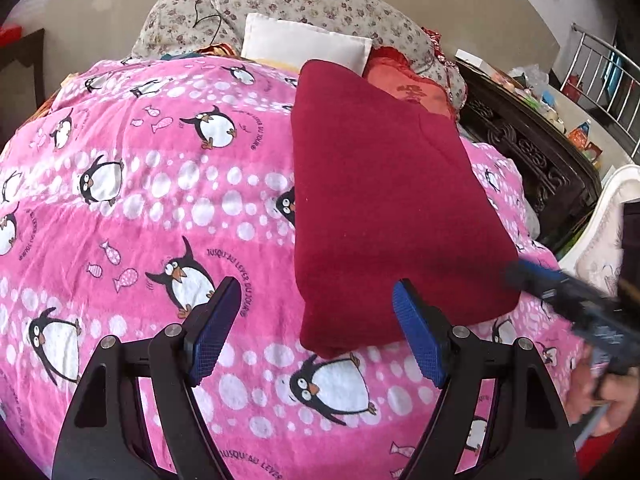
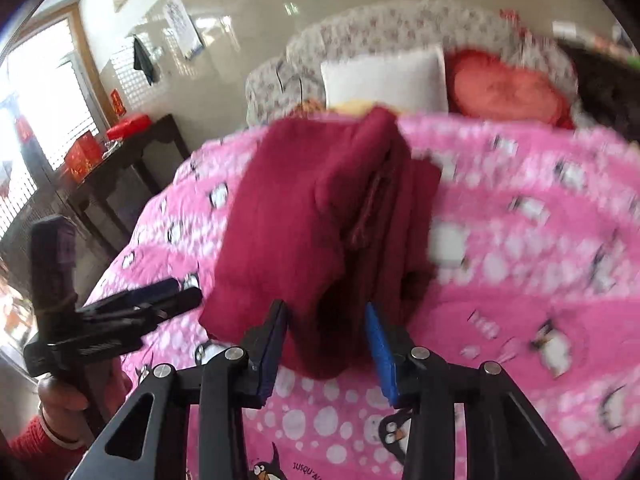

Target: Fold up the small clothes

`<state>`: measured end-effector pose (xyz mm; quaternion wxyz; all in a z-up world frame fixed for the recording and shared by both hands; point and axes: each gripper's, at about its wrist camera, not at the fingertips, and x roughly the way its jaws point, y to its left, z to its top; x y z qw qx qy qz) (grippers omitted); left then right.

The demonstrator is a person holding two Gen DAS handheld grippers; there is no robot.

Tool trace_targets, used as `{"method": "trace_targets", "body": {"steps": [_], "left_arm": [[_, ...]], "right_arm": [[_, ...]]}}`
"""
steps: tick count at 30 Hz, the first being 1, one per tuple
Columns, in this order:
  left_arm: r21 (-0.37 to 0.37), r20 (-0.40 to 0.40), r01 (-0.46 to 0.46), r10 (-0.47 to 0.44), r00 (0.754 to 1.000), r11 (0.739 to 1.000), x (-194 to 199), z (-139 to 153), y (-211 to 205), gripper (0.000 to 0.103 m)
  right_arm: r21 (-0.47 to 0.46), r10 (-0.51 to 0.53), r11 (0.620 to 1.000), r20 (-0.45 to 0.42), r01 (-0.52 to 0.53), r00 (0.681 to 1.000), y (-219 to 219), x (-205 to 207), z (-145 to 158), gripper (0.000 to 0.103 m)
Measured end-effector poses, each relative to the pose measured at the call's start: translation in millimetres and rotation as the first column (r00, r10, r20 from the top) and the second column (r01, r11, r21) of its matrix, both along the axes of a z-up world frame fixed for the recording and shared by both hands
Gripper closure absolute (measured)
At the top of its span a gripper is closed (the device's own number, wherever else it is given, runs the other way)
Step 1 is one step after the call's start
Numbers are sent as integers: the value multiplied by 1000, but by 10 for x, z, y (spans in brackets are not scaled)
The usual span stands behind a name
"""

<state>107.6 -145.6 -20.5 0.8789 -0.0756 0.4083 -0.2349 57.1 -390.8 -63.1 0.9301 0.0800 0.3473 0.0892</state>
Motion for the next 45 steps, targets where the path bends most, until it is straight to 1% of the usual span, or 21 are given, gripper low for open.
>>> {"method": "trace_targets", "body": {"steps": [2,5,6,8,10,12,13,14,16,20,21,23,24,26,27,28,30,34,38,44,45], "left_arm": [[-4,-7,-6,6,1000,1000,29,-9,5,25],[10,-6,-14,14,1000,1000,68,-18,-11,25],[12,-7,-14,15,1000,1000,80,-20,-17,25],[19,-10,-16,16,1000,1000,110,-34,-27,25],[25,-13,-18,19,1000,1000,141,-48,-23,25],[26,-16,-21,21,1000,999,169,-66,-18,25],[27,-19,-21,22,1000,999,184,-78,-13,25],[27,-21,-23,23,1000,999,196,-88,-11,25],[30,-28,-27,28,999,999,219,-107,-2,25],[16,-37,-40,40,999,999,249,-104,26,25],[7,-38,-39,39,999,999,252,-96,32,25],[-29,-37,-29,28,999,999,268,-70,43,25],[-46,-38,-22,20,999,999,287,-60,50,24],[-96,-43,5,-9,999,995,330,-36,39,23],[-118,-51,21,-27,998,993,372,-33,24,23],[-127,-58,29,-37,998,991,410,-36,6,23],[-143,-88,41,-54,995,989,518,-71,-38,23],[-224,-158,37,-74,985,974,712,-169,-75,23],[-235,-148,57,-94,984,970,781,-183,-142,22],[-255,-167,92,-137,976,963,974,-270,-281,16],[-262,-168,94,-141,976,961,1001,-284,-296,13]], "right_arm": [[-50,-17,999,69,20,998,73,-97,196,64],[-95,-11,995,140,25,990,225,-98,362,64],[-108,7,994,140,8,990,284,-67,368,65],[-156,56,987,96,-40,994,399,84,276,70],[-186,18,982,53,-8,998,394,215,112,70],[-189,-26,982,1,26,1000,272,347,-85,70],[-173,-34,984,-18,30,999,217,378,-143,70],[-130,-35,991,-36,30,999,124,402,-255,70],[-75,-30,997,-32,27,999,21,404,-326,69],[-38,-29,999,-23,28,999,-2,358,-261,66],[-14,-31,999,-22,31,999,-16,339,-237,63],[75,-23,997,-5,24,1000,-94,287,-128,59],[100,-28,995,13,27,1000,-113,265,-76,54],[131,-83,989,67,74,994,-222,211,63,45],[135,-109,986,83,97,991,-274,203,98,33],[136,-131,983,85,119,988,-325,217,110,26],[151,-149,979,59,139,987,-410,284,74,26],[208,-128,970,-14,128,992,-523,461,-131,25],[265,-122,957,-9,120,993,-575,547,-254,24],[313,-50,949,8,45,999,-529,740,-288,21],[318,-40,947,10,35,999,-517,766,-296,21]]}}
